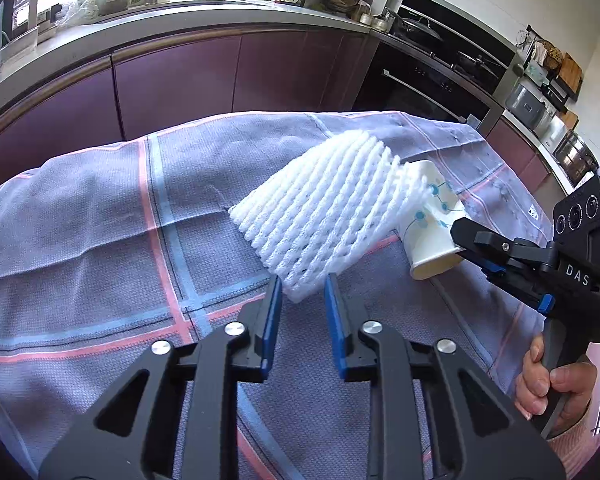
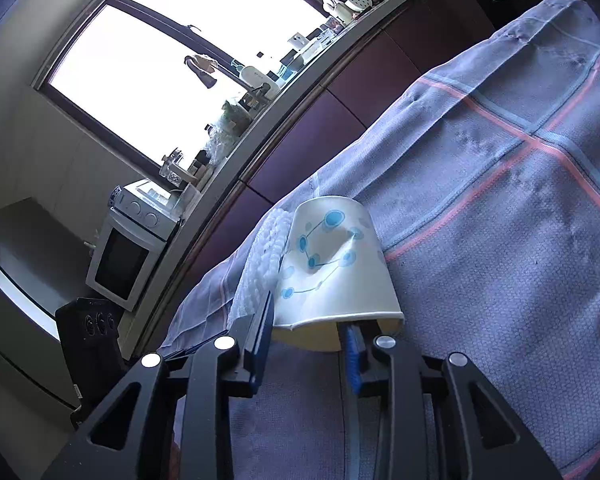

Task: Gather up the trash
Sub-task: 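Grasp the white foam net with the left tool while the right tool grasps the paper cup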

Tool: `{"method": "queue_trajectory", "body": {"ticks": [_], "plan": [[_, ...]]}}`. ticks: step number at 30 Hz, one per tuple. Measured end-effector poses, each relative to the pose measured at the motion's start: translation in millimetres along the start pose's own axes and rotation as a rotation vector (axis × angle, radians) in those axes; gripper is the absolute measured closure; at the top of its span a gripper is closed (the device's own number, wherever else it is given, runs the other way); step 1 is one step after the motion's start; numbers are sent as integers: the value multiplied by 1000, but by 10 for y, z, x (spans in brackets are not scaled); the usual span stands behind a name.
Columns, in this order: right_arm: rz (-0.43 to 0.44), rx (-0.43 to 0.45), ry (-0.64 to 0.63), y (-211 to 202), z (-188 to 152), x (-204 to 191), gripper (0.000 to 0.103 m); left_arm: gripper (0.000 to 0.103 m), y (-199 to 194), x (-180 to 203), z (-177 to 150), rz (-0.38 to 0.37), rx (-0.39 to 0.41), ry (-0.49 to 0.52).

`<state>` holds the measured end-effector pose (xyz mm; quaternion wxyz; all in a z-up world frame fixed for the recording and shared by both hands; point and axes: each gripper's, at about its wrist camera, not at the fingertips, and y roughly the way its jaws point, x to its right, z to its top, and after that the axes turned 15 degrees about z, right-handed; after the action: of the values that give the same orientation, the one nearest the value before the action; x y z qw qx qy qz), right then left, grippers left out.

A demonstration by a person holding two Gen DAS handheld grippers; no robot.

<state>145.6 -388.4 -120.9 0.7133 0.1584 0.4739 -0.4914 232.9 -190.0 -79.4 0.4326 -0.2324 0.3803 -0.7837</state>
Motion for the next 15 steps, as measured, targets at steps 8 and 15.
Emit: {"method": "queue_trajectory", "body": {"ticks": [8,15], "plan": [[32,11,-9,-64,-8,-41,96,97,-134,-3,-26,-16,33,-9],[48,19,-30,-189,-19,-82,98,98,-368,-38,-138,-31,69,2]]}}
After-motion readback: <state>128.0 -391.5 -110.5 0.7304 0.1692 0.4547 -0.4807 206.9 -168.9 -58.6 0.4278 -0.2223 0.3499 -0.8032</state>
